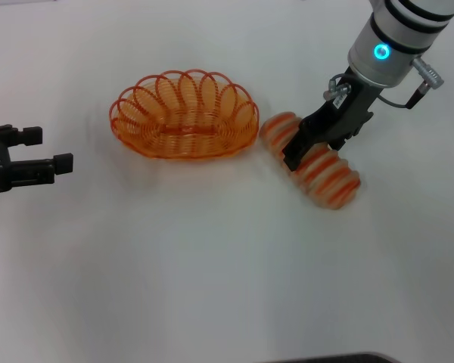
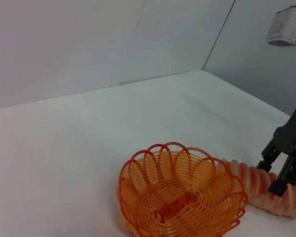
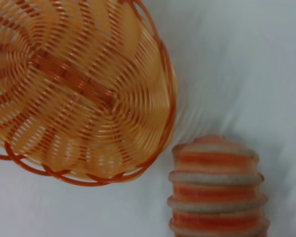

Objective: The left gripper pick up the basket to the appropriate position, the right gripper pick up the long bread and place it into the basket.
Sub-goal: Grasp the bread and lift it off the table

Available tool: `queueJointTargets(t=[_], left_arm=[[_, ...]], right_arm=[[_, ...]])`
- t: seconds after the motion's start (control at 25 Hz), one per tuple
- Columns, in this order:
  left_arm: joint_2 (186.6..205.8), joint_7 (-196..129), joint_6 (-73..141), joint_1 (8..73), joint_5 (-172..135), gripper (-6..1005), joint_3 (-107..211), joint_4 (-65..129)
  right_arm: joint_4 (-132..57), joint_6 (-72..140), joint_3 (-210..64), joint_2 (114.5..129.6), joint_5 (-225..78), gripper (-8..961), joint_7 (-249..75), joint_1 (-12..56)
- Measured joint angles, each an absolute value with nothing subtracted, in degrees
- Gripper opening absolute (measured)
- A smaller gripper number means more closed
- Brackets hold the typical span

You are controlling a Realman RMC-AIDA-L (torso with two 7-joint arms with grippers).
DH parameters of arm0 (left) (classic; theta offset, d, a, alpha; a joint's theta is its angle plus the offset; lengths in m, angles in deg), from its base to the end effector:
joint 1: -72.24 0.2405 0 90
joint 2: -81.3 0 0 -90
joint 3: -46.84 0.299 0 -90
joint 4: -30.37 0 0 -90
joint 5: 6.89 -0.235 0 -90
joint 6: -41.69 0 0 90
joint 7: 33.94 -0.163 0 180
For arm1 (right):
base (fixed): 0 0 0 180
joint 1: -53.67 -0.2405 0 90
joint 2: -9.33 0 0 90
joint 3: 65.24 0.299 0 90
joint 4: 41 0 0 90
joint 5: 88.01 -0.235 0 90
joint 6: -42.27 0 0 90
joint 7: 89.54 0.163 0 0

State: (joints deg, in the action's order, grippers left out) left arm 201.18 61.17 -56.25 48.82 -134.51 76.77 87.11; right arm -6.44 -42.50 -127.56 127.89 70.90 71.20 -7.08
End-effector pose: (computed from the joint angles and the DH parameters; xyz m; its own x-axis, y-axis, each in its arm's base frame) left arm -0.3474 0.3385 0.0300 0.7357 0.5379 0.4116 0.6484 -0.7349 -0.1986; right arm 0.2064 0.4550 -0.0804 0.3486 -0.9041 0.2470 -0.7845 -0.4257 -0.4510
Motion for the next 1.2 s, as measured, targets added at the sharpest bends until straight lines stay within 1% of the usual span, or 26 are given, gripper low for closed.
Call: queueJointTargets(t=[0.36,0.8,0.92,1.08,1.2], left_arm=[[201.18,61.2,-56.6,48.6,-134.5,875,76.9,87.1],[201.16,61.1,-56.2,48.3,-134.4,875,76.9,87.1],[201.08,61.1,-56.1,48.2,-134.2,875,76.7,87.1],[201.01,61.2,-56.1,48.2,-134.2,875,76.5,87.1],[200.96,61.2,-56.2,48.2,-134.2,876,76.4,87.1]], right_arm=[[-8.4,-41.0,-128.2,128.39,73.7,936,73.1,-7.7],[-7.8,-40.6,-128.2,128.38,74.1,931,72.8,-7.9],[-7.4,-40.9,-128.1,128.25,73.9,756,72.7,-7.5],[-5.0,-44.4,-127.3,127.92,73.4,698,71.3,-6.1],[2.4,-49.2,-125.8,127.8,73.1,668,69.2,-3.0]])
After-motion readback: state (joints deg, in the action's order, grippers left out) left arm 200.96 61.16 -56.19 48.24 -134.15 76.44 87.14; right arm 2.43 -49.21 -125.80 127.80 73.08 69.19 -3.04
